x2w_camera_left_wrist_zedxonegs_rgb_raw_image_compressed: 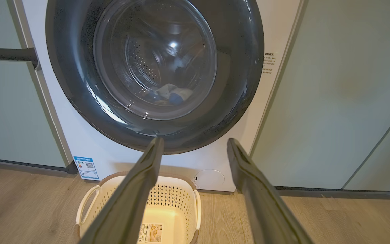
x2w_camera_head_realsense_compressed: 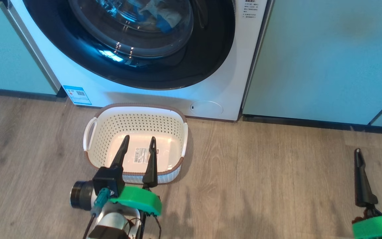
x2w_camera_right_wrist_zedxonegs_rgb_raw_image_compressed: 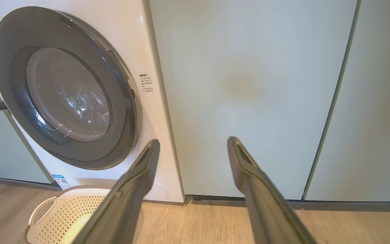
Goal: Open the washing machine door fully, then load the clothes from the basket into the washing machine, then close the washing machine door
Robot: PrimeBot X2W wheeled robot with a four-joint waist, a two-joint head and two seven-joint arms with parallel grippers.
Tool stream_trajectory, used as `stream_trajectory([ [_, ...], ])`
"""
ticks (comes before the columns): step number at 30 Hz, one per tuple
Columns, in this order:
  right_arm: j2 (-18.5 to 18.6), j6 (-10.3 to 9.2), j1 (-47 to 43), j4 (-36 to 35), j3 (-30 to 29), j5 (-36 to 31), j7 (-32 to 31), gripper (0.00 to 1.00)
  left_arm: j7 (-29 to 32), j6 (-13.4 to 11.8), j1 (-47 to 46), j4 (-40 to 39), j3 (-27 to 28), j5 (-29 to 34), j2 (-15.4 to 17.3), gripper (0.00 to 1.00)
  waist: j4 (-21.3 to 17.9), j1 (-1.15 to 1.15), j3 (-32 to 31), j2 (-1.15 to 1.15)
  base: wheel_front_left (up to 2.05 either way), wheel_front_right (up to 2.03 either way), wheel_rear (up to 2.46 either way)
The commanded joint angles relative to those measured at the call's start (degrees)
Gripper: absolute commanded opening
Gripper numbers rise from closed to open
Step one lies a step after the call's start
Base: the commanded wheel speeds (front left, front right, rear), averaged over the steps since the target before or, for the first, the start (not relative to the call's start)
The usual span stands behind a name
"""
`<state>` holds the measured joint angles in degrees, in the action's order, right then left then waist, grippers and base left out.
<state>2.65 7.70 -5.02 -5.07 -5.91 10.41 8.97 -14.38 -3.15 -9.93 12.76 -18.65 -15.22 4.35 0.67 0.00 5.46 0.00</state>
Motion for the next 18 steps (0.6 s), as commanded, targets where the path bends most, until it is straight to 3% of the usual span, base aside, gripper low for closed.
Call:
stream_trajectory([
  [1,0.28,-0.21,0.85,-2.48,0.81,-0.46,-0.35,1.0,-0.62,-0.3,-0.66,-2.1,2.29,-0.31,1.05,1.0,-0.1,0.0,-0.01,0.0,0.0,0.0,0.0],
  [18,0.23,-0.21,-1.21,-2.69,-0.58,0.98,-0.71,1.0,-0.22,-0.98,-0.45,-1.81,1.43,-0.59,1.59,1.0,0.02,0.0,-0.5,0.0,0.0,0.0,0.0],
])
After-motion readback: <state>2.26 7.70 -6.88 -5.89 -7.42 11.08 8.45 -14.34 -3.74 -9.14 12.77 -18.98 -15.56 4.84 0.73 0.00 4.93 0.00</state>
